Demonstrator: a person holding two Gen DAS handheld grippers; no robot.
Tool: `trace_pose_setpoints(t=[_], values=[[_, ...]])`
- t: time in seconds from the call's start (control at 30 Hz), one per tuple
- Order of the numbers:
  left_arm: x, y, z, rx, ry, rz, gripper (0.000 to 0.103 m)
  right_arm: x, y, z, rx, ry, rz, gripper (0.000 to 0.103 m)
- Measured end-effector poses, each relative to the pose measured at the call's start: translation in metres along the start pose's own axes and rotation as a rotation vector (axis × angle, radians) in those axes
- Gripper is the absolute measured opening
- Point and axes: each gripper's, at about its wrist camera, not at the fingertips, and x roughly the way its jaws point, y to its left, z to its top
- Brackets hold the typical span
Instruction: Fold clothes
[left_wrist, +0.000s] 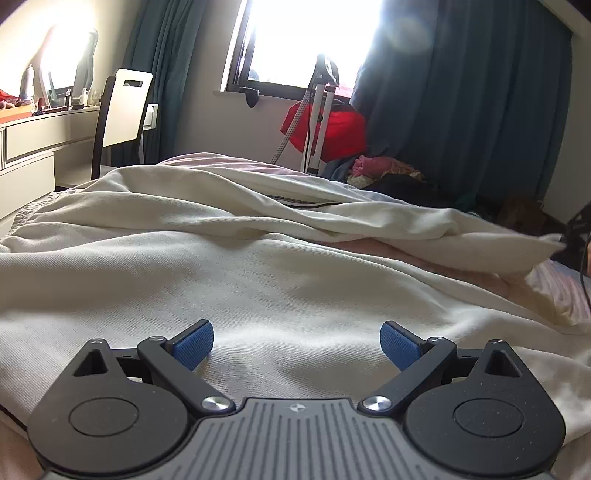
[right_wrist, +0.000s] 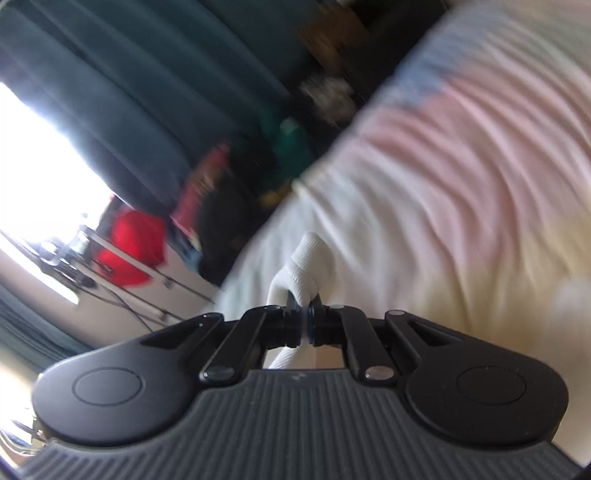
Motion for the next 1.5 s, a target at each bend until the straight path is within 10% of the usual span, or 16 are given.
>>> trace_pose_setpoints(t=[0.1,0.2,0.47,0.6,0.67,1.03,1.5], values=[[0.003,-0.001,0.0,-0.002,0.008,-0.009,0.098,-0.023,0.017,0.02,-0.162,-0.218,0.129,0.007],[0.005,-0.002,0.0,0.002,0.009,-0.018,0.098,-0.032,-0.002,0.006,-0.292,-0.324,0.05,0.009],[0.003,-0.009,-0.003,0.041,0.002,-0.033,0.098,-0.025,-0.139,-0.054,0.05,-0.062,-0.131,0.019],[0.002,-0.016,-0.004,0.082,-0.001,-0.04,0.098,-0.056,-0.138,-0.073,0.052,-0.044,-0.063,0.075],[0.0,-0.02,-0.005,0.106,-0.006,-0.042,0.098,-0.077,-0.121,-0.082,-0.001,-0.059,-0.049,0.084],[-0.031,-0.023,-0.009,0.132,-0.002,-0.032,0.098,-0.114,-0.106,-0.112,0.222,0.091,0.192,0.084],[-0.017,-0.028,-0.008,0.072,0.03,-0.027,0.099,-0.016,-0.134,-0.099,0.351,0.011,0.057,0.069]])
